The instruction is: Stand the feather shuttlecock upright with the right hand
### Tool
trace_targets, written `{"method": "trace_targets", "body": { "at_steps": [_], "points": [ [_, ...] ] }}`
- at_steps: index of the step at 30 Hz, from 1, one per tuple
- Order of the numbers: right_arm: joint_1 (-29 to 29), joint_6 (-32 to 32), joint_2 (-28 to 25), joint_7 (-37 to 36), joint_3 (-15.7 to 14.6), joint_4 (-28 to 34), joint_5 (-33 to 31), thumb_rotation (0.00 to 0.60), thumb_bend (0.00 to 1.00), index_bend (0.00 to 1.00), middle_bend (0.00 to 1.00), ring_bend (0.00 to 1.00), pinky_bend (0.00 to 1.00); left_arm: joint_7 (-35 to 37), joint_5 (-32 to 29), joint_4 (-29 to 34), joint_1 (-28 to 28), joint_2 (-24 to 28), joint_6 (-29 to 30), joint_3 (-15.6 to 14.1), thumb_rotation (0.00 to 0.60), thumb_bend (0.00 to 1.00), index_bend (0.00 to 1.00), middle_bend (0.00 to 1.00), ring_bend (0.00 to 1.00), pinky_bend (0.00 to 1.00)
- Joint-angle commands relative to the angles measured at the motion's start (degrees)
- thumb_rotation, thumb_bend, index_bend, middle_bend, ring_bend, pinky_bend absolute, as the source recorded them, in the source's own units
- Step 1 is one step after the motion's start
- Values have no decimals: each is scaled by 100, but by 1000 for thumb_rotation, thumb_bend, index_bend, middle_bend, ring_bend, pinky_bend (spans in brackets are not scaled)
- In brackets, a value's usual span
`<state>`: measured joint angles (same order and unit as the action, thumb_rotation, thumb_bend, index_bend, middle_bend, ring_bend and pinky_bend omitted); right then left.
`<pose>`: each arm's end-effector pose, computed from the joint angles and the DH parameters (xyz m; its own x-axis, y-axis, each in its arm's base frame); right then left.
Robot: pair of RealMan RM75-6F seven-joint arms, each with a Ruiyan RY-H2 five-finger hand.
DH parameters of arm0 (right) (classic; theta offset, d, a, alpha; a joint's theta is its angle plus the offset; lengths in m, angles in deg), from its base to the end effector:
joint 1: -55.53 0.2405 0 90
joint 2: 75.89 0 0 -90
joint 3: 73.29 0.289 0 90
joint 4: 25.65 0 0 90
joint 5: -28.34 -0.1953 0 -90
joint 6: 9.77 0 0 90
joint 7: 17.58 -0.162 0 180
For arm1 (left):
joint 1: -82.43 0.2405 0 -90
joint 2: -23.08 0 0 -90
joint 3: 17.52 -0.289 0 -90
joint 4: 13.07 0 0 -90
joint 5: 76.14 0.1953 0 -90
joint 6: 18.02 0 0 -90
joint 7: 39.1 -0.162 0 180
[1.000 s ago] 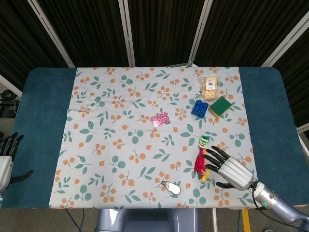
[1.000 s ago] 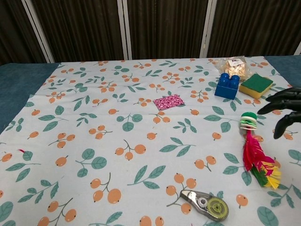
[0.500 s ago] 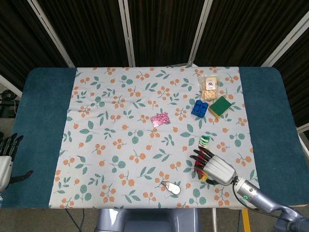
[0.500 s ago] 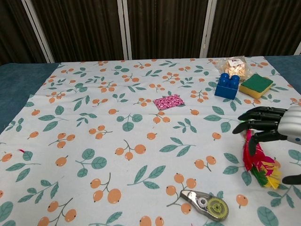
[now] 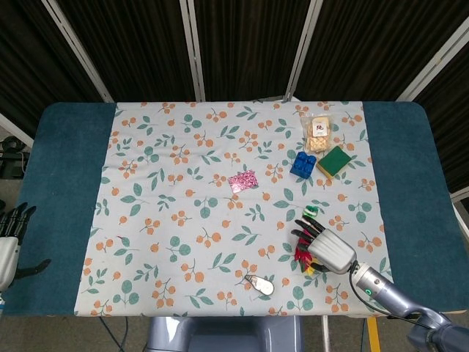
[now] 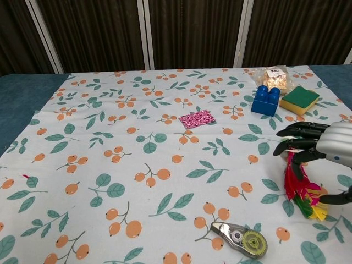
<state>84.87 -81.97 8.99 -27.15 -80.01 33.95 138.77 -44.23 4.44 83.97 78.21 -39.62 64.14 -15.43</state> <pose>-0.2812 -0.2908 0.0205 0.6497 -0.1349 0.7481 -0.5874 -0.7137 0.3814 -0.3408 0.1918 0.1835 0.4129 0.0824 0.9070 0.9041 0.0834 -0.4192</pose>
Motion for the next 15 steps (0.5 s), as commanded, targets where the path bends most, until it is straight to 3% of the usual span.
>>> {"method": "trace_targets", "body": {
  "at_steps": [1,15],
  "points": [
    [7,-24,49,8,-18,-27,-26,600,134,516,194,0,0,-10,-7,4,-1,-2,-4,1,600,113,0,0,0,0],
    [80,8,290,94,-18,-196,-239,600,227,550,218,0,0,10,-17,12,-5,-2,-17,3,600,114,0,0,0,0]
  ]
}}
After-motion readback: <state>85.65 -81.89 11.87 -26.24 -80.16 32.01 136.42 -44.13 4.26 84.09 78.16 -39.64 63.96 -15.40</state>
